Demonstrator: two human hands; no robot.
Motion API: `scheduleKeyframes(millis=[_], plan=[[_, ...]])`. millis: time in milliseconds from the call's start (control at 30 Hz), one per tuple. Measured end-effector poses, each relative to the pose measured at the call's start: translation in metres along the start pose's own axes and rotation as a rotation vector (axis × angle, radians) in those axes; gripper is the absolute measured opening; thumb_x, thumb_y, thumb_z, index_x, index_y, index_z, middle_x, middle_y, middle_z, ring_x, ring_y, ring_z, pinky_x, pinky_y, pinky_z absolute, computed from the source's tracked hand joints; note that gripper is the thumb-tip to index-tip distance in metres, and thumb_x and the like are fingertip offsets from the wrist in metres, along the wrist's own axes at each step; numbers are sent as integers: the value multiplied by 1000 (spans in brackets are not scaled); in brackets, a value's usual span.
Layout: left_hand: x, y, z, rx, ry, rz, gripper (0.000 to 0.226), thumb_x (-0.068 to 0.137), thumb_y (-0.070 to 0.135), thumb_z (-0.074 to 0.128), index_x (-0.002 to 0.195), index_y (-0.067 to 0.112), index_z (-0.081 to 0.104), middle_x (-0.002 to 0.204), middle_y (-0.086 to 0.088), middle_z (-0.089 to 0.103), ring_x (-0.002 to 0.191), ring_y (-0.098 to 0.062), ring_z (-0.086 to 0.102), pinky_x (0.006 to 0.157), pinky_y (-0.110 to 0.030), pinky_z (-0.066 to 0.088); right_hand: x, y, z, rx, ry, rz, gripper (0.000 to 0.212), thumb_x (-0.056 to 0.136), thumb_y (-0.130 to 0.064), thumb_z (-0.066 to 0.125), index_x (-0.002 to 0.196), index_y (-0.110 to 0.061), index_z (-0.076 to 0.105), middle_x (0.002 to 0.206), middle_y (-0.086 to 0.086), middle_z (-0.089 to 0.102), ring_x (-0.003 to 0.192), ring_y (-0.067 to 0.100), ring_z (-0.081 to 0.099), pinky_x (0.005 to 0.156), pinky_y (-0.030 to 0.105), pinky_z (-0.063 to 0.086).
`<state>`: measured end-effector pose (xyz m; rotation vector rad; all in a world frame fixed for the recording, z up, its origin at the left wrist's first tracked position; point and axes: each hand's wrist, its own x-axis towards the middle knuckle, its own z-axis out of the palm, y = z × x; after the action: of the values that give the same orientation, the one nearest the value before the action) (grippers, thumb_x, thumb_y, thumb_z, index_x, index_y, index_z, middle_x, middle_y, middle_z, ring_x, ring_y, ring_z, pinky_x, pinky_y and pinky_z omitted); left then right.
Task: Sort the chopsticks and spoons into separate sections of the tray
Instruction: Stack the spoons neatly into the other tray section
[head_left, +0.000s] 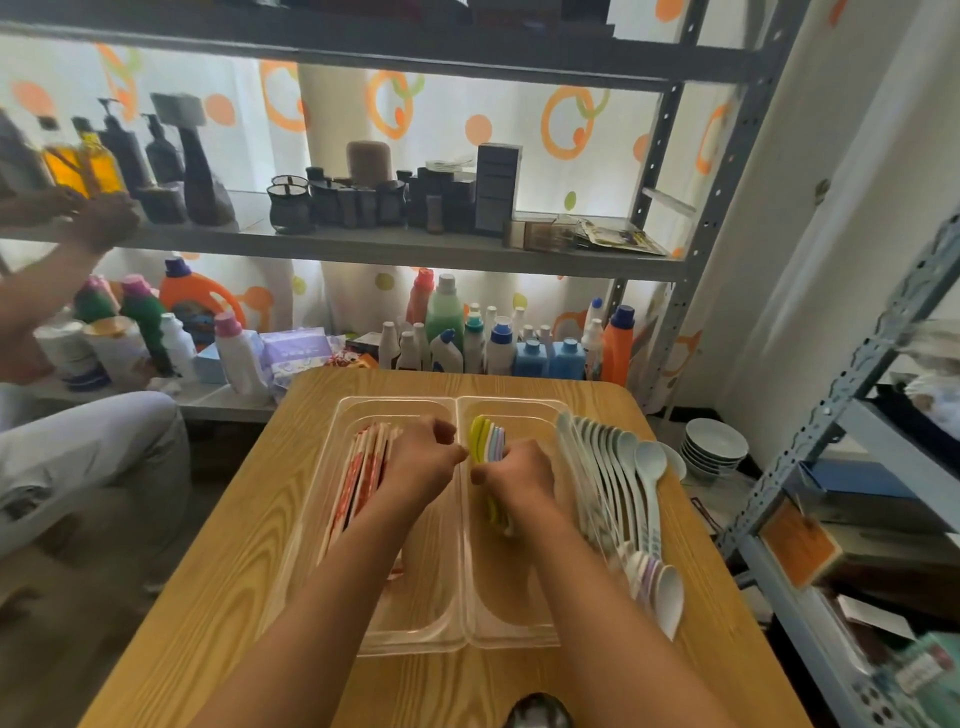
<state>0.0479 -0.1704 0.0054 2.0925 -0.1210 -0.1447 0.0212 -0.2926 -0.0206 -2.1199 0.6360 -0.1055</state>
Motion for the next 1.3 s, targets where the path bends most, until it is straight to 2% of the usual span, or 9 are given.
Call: scheduleKeyframes(millis=[133,333,467,600,700,767,967,1100,1300], plan=[[1,-3,1,58,-17,46,38,83,11,72,118,17,59,110,0,62,101,-17,61,89,-37,56,5,2,6,22,-46,40,44,81,-31,78,118,-16,59,104,3,65,91,20,65,72,28,54],[4,-3,1,67,-18,51,38,81,12,74,115,20,60,106,3,61,99,-16,62,86,-33,56,11,-4,-8,-4,-198,128,53,78,-30,79,124,-17,57,109,5,62,97,22,59,65,29,47],[3,-2,-1,68,-36,53,38,79,11,75,113,20,60,104,2,62,97,-16,62,86,-36,57,12,-14,-16,-176,-281,170,70,67,-34,74,131,-17,52,126,12,55,116,32,54,90,42,51],[2,0,-1,84,-36,67,40,80,7,72,117,17,60,108,-1,62,101,-19,61,88,-36,56,17,-16,-23,-138,-304,163,46,81,-15,63,127,-11,56,114,13,60,107,30,60,93,44,54],[1,2,-1,122,-38,87,41,81,14,75,118,15,60,111,0,62,100,-16,60,78,-24,51,22,-10,-27,-59,-280,152,33,88,-8,61,120,-11,61,106,9,63,99,25,63,89,40,56],[-1,3,0,141,-46,98,48,77,20,79,119,15,58,111,0,61,100,-15,58,73,-19,45,24,-7,-31,-27,-266,150,30,89,-3,61,118,-12,61,108,9,63,100,24,63,88,38,57],[-4,5,1,153,-58,94,51,77,12,79,123,14,57,118,-4,60,107,-18,58,82,-24,46,29,-1,-38,-13,-229,159,20,89,-2,65,106,-11,65,103,11,65,91,22,65,73,31,58],[-6,6,1,149,-61,88,51,78,11,78,124,13,56,120,-5,60,110,-20,58,86,-27,48,28,4,-37,73,-228,193,18,88,4,63,102,-7,66,102,14,67,92,25,67,80,36,60],[-7,6,2,176,-47,91,48,79,15,78,122,15,57,120,-3,60,108,-19,58,84,-26,49,23,7,-34,7,-158,76,16,88,1,62,89,-15,63,96,9,66,90,21,67,83,37,60]])
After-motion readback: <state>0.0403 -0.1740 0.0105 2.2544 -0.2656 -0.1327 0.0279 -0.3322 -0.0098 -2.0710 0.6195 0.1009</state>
